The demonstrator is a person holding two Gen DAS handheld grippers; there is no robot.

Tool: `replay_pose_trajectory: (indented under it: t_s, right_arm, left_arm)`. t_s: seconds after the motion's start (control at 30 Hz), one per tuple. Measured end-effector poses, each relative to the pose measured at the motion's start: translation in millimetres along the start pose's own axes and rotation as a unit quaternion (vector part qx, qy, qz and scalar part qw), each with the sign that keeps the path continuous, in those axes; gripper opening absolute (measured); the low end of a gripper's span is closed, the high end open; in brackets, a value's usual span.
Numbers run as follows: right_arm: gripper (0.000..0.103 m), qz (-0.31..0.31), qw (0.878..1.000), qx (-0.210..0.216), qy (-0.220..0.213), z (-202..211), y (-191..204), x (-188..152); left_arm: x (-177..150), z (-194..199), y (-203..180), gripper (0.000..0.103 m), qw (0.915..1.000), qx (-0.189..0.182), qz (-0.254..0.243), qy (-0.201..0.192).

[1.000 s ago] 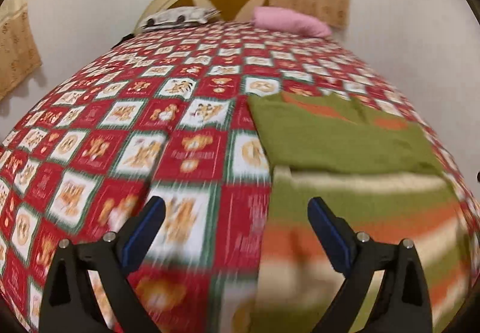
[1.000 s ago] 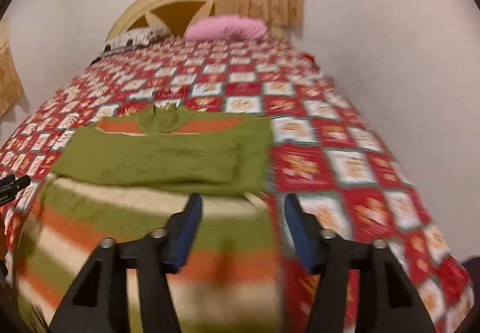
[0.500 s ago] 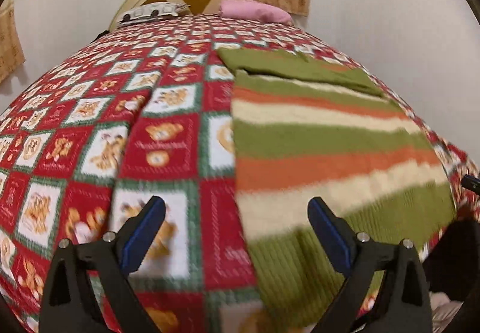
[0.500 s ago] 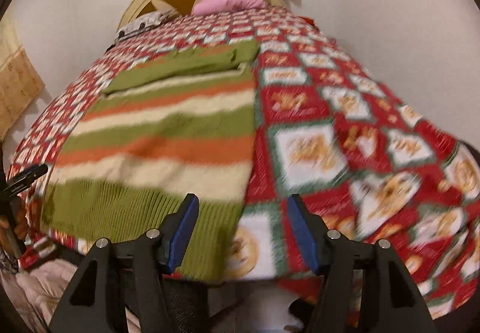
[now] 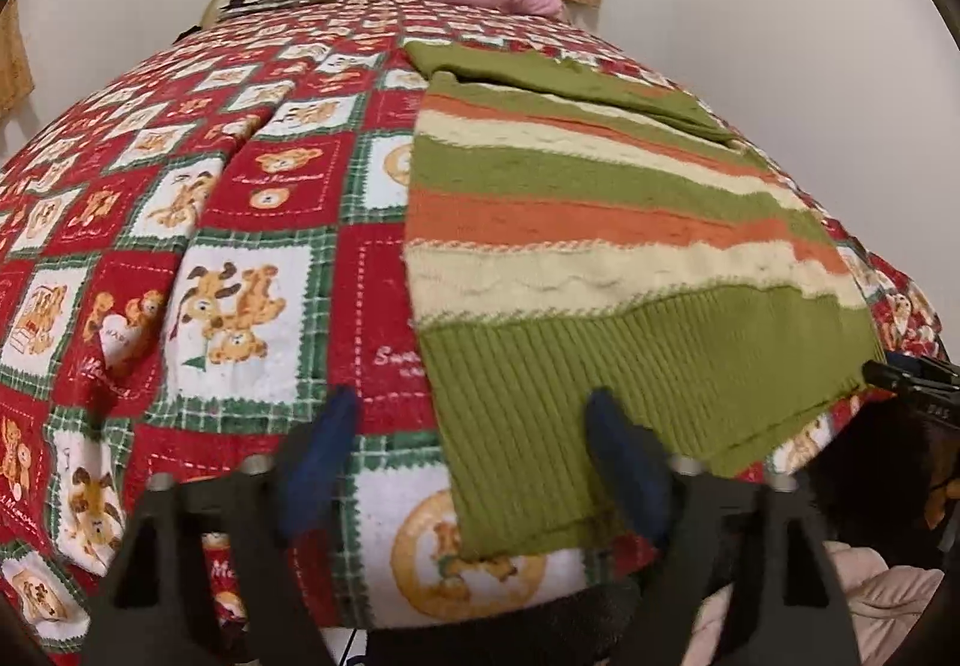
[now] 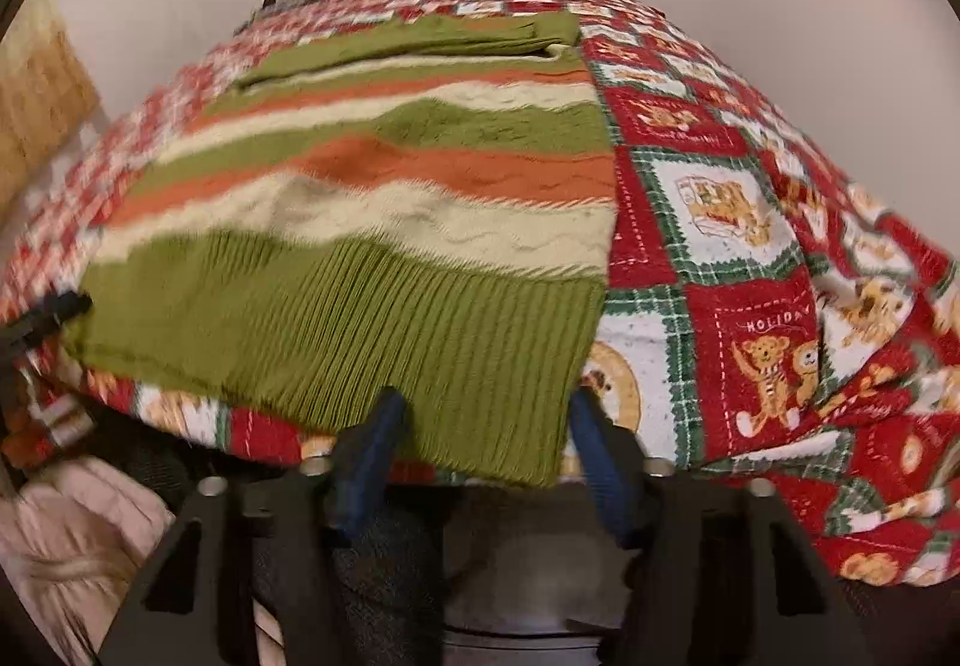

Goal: Fold small clothes
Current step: 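Grasp the ribbed green hem with both grippers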

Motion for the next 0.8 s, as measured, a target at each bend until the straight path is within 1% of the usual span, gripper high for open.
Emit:
replay_pose_trajectory:
  t_s: [0.03, 0.07, 0.13, 0.17, 0.23, 0.27, 0.3, 0.33, 0.43, 0.5, 0.67, 0.73, 0.8]
  right_arm:
    - [0.035, 0.001, 1.0, 0.005, 0.001, 0.8, 2.8, 0.6]
    - [0.027, -0.001, 1.0, 0.008, 0.003, 0.7, 4.4, 1.1]
    - [0.023, -0.01, 1.0, 0.011, 0.007, 0.0, 2.2, 2.4]
    - [0.018, -0.019, 1.0, 0.013, 0.009, 0.0, -0.5, 2.7]
    - [0.013, -0.049, 0.998, 0.024, 0.015, 0.0, -9.3, 3.8]
    - [0.01, -0.068, 0.997, 0.034, 0.018, 0.9, -13.4, 3.4]
    - [0.01, -0.093, 0.994, 0.048, 0.021, 1.7, -18.7, 3.2]
    - [0.009, -0.105, 0.993, 0.056, 0.022, 1.7, -21.4, 3.6]
    - [0.008, -0.135, 0.988, 0.078, 0.021, 5.2, -25.7, 7.2]
    - [0.008, -0.147, 0.985, 0.095, 0.01, 11.8, -26.7, 15.7]
    - [0.006, -0.157, 0.98, 0.121, -0.021, 20.0, -29.1, 54.6]
    - [0.006, -0.149, 0.981, 0.117, -0.032, 16.1, -28.4, 71.4]
    - [0.006, -0.138, 0.983, 0.113, -0.043, 10.1, -28.7, 89.2]
  left_arm:
    - [-0.2, 0.3, -0.5, 0.06, 1.0, 0.0, 0.0, 0.002]
    - [0.1, 0.8, -1.4, 0.057, 1.0, -0.003, 0.002, 0.004]
    - [0.6, 1.4, -1.9, 0.042, 0.9999, -0.01, 0.01, 0.009]
    - [1.4, 1.2, -1.8, 0.039, 0.9998, -0.012, 0.013, 0.011]
    - [2.4, 0.4, -1.8, 0.029, 0.9996, -0.013, 0.018, 0.019]
    - [3.5, 0.1, -1.2, 0.025, 0.9995, -0.014, 0.02, 0.022]
    - [4.9, 0.3, -1.1, 0.015, 0.9992, -0.018, 0.025, 0.025]
    - [6.6, 0.6, -1.5, 0.011, 0.9986, -0.028, 0.033, 0.03]
    - [13.6, -1.0, -2.1, 0.008, 0.9977, -0.039, 0.039, 0.039]
    - [22.3, -1.1, -3.2, 0.007, 0.9971, -0.048, 0.044, 0.039]
    - [51.7, -3.8, -5.9, 0.007, 0.9972, -0.062, 0.037, 0.021]
    - [67.6, -9.9, -5.7, 0.006, 0.9975, -0.062, 0.032, 0.01]
    - [85.2, -20.8, -5.2, 0.006, 0.9987, -0.047, 0.018, 0.0]
Point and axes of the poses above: each gripper's, at about its wrist camera, not at the fingertips, and z roughly against the way its jaws point, y to its left, x to its top, the point moved 3 cm from there along -z, roughly the way its jaws point, and after that the axes turned 15 degrees about -y, right-handed, at the moved point
